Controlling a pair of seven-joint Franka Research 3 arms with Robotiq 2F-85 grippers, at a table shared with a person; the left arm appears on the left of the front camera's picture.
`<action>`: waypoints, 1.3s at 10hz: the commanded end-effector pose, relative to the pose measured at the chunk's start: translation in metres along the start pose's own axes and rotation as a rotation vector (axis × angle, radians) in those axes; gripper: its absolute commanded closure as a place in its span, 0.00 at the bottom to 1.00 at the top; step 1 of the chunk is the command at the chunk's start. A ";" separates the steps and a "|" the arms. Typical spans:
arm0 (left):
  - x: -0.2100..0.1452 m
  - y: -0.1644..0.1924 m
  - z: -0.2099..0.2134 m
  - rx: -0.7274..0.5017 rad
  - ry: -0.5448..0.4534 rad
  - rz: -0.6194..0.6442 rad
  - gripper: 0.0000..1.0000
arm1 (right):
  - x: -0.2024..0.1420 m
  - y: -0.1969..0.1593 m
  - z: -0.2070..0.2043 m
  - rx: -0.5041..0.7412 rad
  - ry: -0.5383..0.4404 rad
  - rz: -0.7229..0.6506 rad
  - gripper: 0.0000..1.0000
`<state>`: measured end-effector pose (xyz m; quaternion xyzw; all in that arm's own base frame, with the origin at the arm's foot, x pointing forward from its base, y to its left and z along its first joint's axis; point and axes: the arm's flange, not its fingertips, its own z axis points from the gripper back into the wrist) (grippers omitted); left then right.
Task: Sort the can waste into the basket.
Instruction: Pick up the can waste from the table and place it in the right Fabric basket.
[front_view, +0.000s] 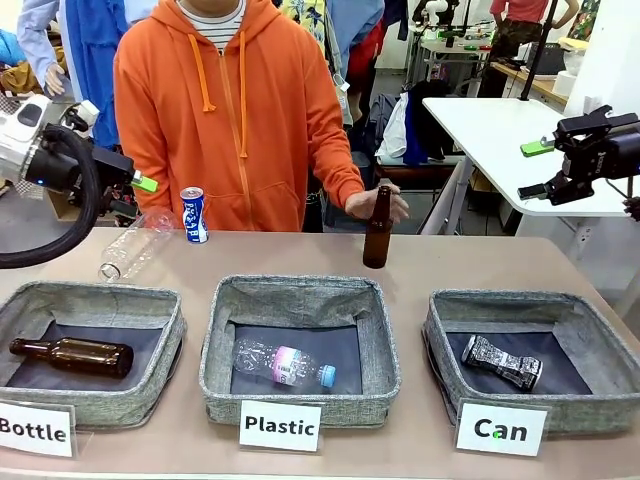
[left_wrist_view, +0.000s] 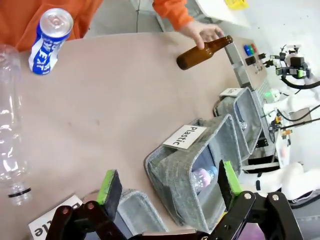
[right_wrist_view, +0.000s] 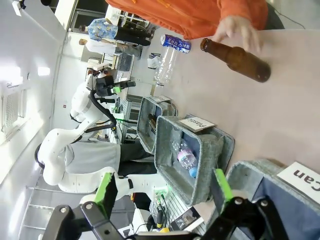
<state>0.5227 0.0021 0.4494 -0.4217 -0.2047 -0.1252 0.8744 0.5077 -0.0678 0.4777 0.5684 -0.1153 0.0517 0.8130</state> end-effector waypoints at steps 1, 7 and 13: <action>-0.005 -0.005 -0.001 0.002 -0.027 -0.039 0.00 | 0.001 0.003 0.002 0.000 0.010 0.004 0.00; 0.053 0.043 -0.015 -0.091 0.014 -0.782 0.00 | 0.001 0.003 0.002 0.000 0.010 0.004 0.00; 0.022 0.030 0.191 -0.238 -0.065 -0.736 0.00 | 0.001 0.003 0.002 0.000 0.010 0.004 0.00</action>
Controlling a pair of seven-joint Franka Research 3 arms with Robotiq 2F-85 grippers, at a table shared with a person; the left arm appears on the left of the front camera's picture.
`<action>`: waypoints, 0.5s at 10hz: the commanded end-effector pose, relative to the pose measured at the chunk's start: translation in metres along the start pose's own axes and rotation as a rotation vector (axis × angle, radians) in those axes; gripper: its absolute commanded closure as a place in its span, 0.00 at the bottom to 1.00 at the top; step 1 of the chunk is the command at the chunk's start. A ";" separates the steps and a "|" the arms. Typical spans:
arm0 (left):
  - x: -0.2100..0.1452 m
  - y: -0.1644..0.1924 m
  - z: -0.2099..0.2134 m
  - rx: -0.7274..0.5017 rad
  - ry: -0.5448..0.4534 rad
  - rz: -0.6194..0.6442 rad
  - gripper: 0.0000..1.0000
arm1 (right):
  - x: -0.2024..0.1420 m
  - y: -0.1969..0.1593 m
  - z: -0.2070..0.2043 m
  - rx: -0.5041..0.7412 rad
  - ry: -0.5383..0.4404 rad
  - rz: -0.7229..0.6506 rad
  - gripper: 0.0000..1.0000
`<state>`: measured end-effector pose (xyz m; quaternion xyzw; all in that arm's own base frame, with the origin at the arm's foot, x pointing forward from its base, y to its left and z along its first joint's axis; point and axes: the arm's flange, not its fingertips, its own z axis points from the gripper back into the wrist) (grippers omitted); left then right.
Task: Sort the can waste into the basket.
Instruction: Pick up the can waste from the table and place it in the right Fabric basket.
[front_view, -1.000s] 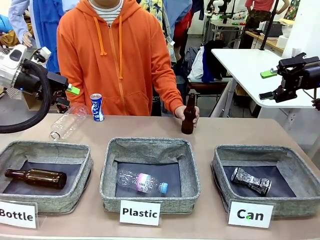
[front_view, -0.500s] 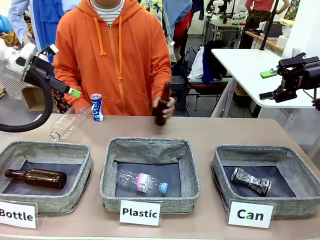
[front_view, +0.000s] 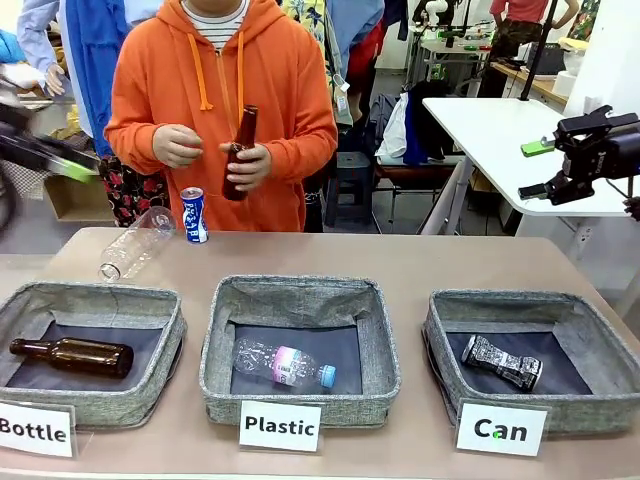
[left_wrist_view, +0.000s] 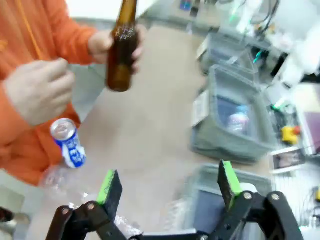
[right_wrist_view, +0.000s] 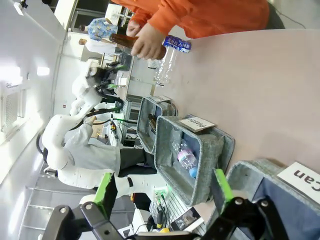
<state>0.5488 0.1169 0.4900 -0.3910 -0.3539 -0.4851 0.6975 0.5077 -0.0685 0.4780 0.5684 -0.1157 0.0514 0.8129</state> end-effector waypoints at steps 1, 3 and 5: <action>0.014 -0.069 0.150 -0.006 -0.081 0.123 0.00 | 0.001 0.003 0.001 0.000 0.011 0.004 0.00; -0.033 -0.109 0.256 0.181 -0.306 0.296 0.00 | 0.001 0.003 0.001 0.000 0.011 0.004 0.00; -0.080 -0.145 0.306 0.235 -0.480 0.309 0.00 | 0.001 0.003 0.001 0.000 0.011 0.004 0.00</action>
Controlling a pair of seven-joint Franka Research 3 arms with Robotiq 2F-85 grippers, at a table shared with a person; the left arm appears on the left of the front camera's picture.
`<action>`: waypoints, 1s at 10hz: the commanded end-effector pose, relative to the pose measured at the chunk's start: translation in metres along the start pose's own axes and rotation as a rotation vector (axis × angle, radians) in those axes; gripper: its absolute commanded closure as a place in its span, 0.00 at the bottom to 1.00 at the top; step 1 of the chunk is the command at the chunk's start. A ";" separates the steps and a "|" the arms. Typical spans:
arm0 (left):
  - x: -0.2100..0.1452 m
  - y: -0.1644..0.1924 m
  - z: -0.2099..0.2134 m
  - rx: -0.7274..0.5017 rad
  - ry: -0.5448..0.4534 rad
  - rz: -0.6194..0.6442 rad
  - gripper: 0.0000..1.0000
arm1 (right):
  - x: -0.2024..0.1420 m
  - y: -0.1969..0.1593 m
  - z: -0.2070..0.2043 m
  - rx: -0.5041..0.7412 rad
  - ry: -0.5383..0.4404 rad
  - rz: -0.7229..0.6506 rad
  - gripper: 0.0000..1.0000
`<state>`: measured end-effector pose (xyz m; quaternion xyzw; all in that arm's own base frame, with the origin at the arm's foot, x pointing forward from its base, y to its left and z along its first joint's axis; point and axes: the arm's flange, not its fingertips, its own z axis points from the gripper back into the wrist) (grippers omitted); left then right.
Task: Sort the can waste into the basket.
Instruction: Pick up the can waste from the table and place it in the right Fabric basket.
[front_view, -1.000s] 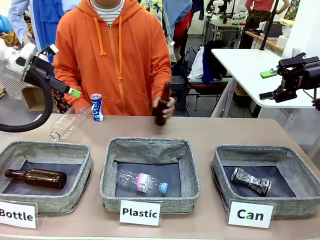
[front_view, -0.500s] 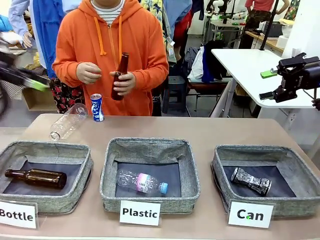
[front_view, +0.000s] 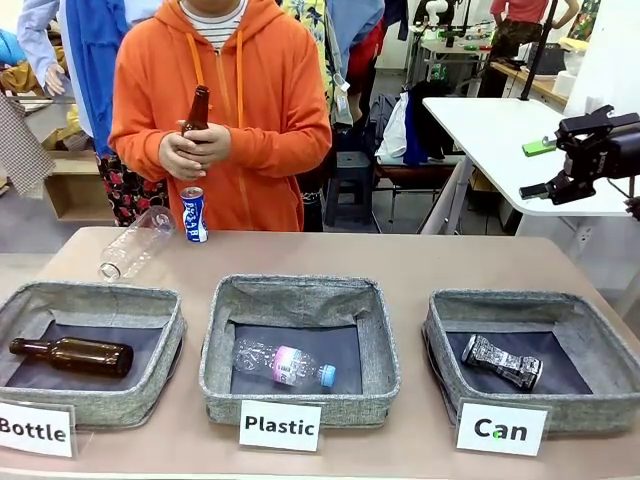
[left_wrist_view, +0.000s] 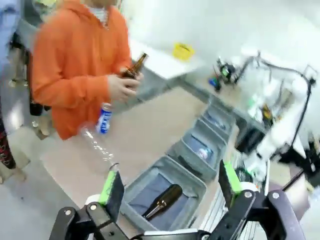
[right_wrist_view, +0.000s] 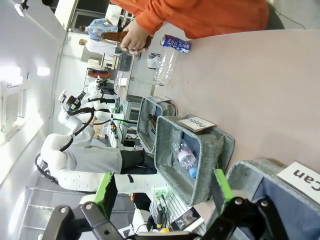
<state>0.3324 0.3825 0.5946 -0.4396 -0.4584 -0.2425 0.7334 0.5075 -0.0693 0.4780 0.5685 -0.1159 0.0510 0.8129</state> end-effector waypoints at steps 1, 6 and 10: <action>-0.023 0.012 0.021 -0.022 -0.200 -0.016 0.00 | 0.001 0.003 0.001 0.000 0.012 0.005 0.00; -0.069 0.014 0.045 -0.045 -0.216 0.019 0.00 | 0.001 0.003 0.001 0.000 0.012 0.005 0.00; -0.010 0.058 -0.036 -0.053 0.094 0.122 0.00 | 0.001 0.003 0.001 0.000 0.012 0.005 0.00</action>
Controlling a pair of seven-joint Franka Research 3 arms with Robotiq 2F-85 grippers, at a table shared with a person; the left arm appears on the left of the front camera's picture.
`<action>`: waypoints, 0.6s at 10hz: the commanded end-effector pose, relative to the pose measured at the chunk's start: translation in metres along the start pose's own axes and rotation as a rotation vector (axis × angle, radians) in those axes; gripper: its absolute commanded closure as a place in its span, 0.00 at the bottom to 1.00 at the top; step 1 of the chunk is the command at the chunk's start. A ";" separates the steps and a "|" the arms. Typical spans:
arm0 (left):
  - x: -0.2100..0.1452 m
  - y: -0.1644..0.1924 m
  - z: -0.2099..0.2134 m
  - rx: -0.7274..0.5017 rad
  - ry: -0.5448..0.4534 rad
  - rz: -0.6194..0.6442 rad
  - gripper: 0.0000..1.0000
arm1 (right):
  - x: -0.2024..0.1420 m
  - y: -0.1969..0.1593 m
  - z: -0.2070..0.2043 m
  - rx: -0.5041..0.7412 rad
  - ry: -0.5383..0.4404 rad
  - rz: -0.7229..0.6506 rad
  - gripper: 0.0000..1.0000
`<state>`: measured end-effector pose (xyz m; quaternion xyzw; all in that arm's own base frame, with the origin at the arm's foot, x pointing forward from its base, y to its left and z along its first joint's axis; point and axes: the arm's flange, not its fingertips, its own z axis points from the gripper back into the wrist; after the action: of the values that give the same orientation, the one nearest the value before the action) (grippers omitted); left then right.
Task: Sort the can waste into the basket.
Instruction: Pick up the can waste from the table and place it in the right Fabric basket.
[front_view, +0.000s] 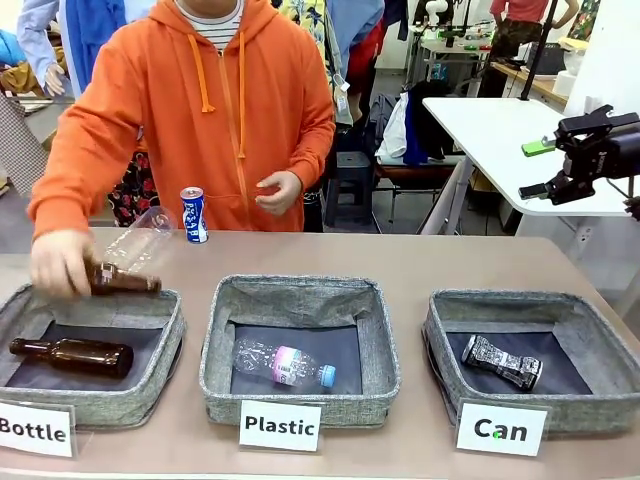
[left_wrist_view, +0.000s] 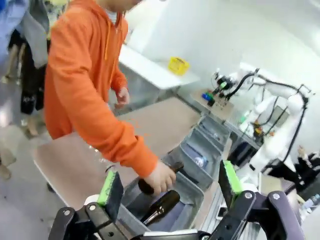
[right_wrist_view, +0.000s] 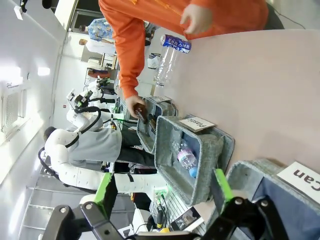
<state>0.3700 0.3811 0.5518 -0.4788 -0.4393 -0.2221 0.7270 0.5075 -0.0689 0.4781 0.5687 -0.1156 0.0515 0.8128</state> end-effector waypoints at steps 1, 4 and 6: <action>0.019 0.013 0.000 0.003 0.076 0.079 0.00 | 0.001 0.003 0.001 -0.001 0.011 0.004 0.00; -0.019 -0.027 0.070 -0.049 -0.071 -0.001 0.00 | 0.001 0.003 0.001 -0.001 0.011 0.004 0.00; -0.062 -0.042 0.097 -0.011 -0.168 -0.001 0.00 | 0.001 0.003 0.001 -0.001 0.011 0.004 0.00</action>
<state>0.2864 0.4209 0.5374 -0.4941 -0.4782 -0.1812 0.7031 0.5075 -0.0691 0.4781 0.5687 -0.1156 0.0514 0.8128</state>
